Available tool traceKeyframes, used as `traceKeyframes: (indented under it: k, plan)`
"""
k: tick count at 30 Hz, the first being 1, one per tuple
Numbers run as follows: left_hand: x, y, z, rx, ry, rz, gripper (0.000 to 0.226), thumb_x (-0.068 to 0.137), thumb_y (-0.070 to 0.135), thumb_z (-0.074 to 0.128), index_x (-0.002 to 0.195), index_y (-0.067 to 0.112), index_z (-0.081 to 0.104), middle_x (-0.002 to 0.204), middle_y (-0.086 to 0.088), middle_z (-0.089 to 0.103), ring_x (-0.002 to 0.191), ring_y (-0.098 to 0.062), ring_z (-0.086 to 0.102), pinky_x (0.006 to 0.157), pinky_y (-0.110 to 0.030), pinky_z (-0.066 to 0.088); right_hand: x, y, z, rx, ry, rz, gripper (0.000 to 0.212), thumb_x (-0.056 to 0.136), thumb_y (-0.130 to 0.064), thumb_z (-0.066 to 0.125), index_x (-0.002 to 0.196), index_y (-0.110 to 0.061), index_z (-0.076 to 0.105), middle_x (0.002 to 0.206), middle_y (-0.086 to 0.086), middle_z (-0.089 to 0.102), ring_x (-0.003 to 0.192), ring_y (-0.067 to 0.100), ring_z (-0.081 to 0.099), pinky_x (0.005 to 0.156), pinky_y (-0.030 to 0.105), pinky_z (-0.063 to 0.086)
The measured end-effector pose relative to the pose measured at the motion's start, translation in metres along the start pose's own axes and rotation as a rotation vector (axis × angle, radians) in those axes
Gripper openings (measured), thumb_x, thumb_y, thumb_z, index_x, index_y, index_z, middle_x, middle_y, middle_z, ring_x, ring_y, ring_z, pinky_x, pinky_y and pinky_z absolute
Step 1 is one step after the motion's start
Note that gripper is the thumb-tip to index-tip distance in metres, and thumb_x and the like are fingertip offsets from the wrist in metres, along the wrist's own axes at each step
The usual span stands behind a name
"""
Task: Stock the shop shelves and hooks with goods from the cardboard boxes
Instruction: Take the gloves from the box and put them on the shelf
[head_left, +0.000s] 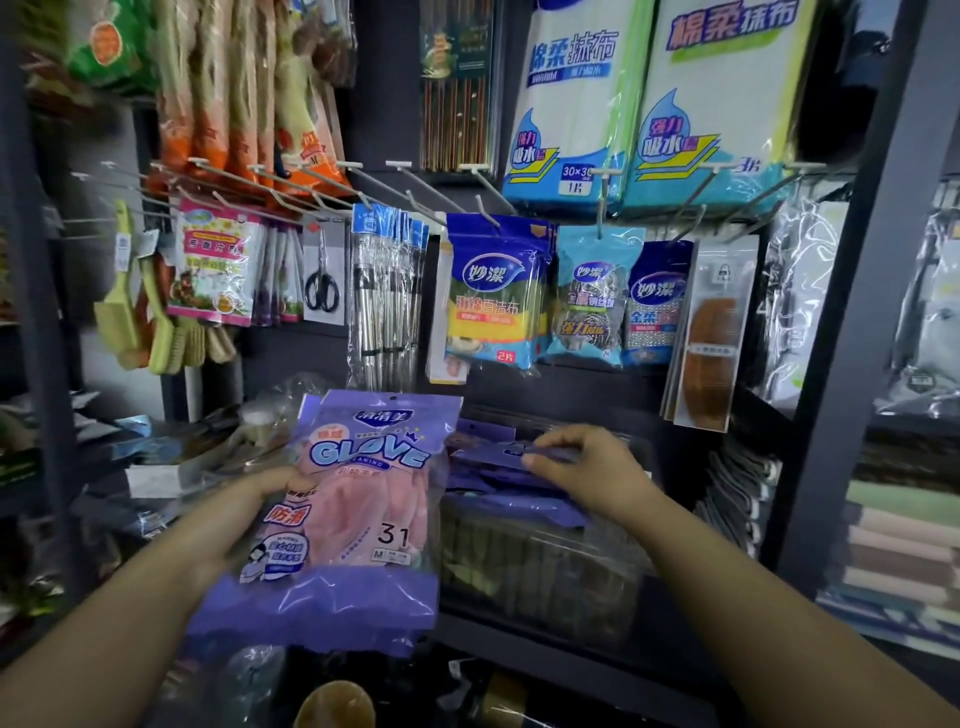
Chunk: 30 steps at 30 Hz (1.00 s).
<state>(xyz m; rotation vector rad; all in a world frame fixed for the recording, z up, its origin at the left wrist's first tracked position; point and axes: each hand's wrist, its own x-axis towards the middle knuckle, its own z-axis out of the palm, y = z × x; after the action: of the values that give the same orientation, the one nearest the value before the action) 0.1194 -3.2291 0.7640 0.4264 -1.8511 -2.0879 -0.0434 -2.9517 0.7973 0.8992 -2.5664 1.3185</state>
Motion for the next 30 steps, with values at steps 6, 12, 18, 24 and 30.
traceKeyframes:
  k: [6,12,18,24,30]
  plan:
    - [0.005,0.023,0.035,-0.033,-0.008,-0.024,0.037,0.051,0.021,0.073,0.085,0.006,0.075,0.082,-0.018,0.073,0.079,-0.033,0.069,0.089,-0.046,0.053,-0.037,-0.059,0.013,0.186,-0.068,0.03,0.048,0.082,-0.051,0.064,0.121,-0.028,0.049,0.09,-0.009,0.065,0.088,0.009,0.063,0.09,0.03,0.05]
    - [0.01,0.029,0.083,0.041,-0.101,-0.051,0.021,0.083,0.024,0.058,0.094,0.009,0.067,0.057,-0.005,0.068,0.041,-0.016,0.061,0.039,-0.021,0.047,-0.049,-0.061,0.02,0.548,-0.145,0.237,0.064,0.082,-0.004,0.07,0.136,-0.018,0.04,0.114,-0.003,0.062,0.085,0.011,0.063,0.058,0.013,0.052]
    - [0.013,0.017,0.085,0.243,0.052,0.124,0.058,0.072,0.025,0.08,0.123,0.017,0.053,0.101,-0.005,0.066,0.081,-0.019,0.062,0.07,-0.032,0.05,-0.033,-0.048,0.013,0.493,-0.052,0.292,0.09,0.08,0.003,0.071,0.15,-0.023,0.022,0.137,0.005,0.051,0.102,0.02,0.059,0.085,0.031,0.051]
    - [-0.026,-0.001,0.07,0.62,-0.199,0.6,0.079,0.049,0.07,0.072,0.122,0.051,0.048,0.134,0.029,0.03,0.122,0.021,0.032,0.098,0.001,0.027,-0.001,-0.045,0.025,0.446,-0.015,0.363,0.063,0.08,-0.004,0.072,0.138,-0.011,0.046,0.123,0.01,0.056,0.092,0.025,0.062,0.075,0.032,0.054]
    - [0.0,-0.019,0.064,0.717,0.008,0.801,0.052,0.061,0.038,0.076,0.108,0.054,0.061,0.124,0.02,0.046,0.114,0.021,0.04,0.096,0.003,0.025,-0.001,-0.051,0.028,0.516,-0.127,0.446,0.028,0.091,-0.02,0.063,0.117,-0.009,0.06,0.093,0.009,0.062,0.071,0.015,0.057,0.049,0.018,0.052]
